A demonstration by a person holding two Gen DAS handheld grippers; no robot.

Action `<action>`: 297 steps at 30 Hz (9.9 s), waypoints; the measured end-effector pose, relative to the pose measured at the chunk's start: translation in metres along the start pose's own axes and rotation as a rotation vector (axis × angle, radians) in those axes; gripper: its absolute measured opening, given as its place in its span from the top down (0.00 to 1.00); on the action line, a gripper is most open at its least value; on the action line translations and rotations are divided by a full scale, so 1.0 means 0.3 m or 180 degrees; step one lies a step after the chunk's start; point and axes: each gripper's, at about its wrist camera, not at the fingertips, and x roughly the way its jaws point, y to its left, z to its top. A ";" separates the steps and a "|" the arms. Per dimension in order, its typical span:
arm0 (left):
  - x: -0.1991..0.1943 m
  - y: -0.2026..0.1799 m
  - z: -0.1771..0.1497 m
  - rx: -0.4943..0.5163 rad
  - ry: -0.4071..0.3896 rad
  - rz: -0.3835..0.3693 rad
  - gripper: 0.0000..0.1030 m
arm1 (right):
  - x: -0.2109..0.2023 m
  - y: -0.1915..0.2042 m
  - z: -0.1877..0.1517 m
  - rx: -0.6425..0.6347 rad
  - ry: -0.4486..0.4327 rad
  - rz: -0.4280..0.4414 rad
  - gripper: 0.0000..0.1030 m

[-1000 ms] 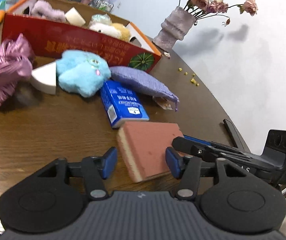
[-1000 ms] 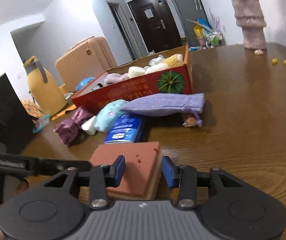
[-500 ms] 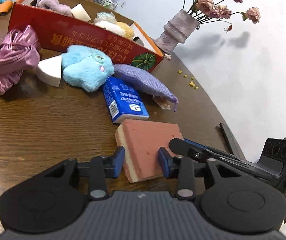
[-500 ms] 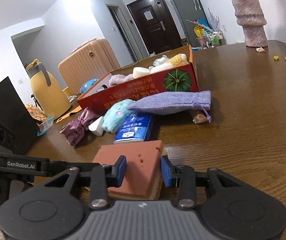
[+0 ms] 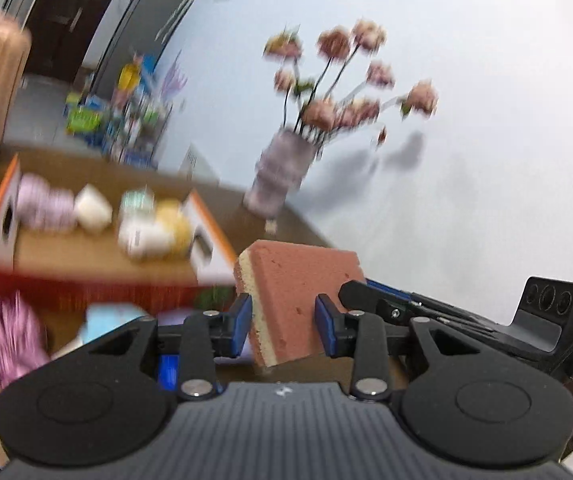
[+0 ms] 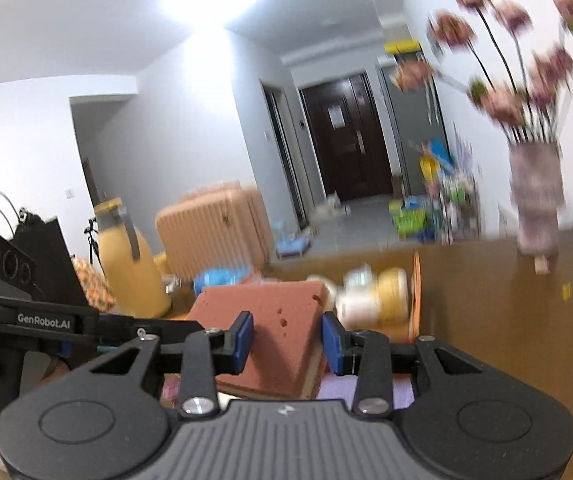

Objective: Organize soft objects
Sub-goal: 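Carry the red sponge block into the box and open both tools, then withdraw both tools from the box toward the pink satin bow, then close the left tool on the pink satin bow while the right tool grips it too, then carry the pink satin bow over the box and lower it inside, then open both tools to release the bow and withdraw from the box, then reach the left tool to the white wedge sponge while the right tool reaches the snack packet, then grasp the white wedge sponge with the left tool while the right tool grasps the snack packet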

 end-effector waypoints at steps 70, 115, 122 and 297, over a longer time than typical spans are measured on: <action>-0.332 0.069 -0.185 0.0881 -0.0712 0.1400 0.01 | -0.058 0.142 -0.057 -0.0749 -0.0193 -0.0668 0.14; -0.020 0.514 -0.308 -0.0539 -0.0006 0.1256 0.76 | 0.313 0.205 -0.380 -0.0472 0.0600 -0.0372 0.21; -0.128 0.427 -0.309 -0.0308 -0.0020 0.0667 0.81 | 0.286 0.202 -0.361 -0.0443 0.0496 -0.0414 0.22; 0.186 0.383 -0.318 0.0495 0.0491 0.1506 0.63 | 0.471 -0.240 -0.343 -0.0232 0.0952 -0.1131 0.86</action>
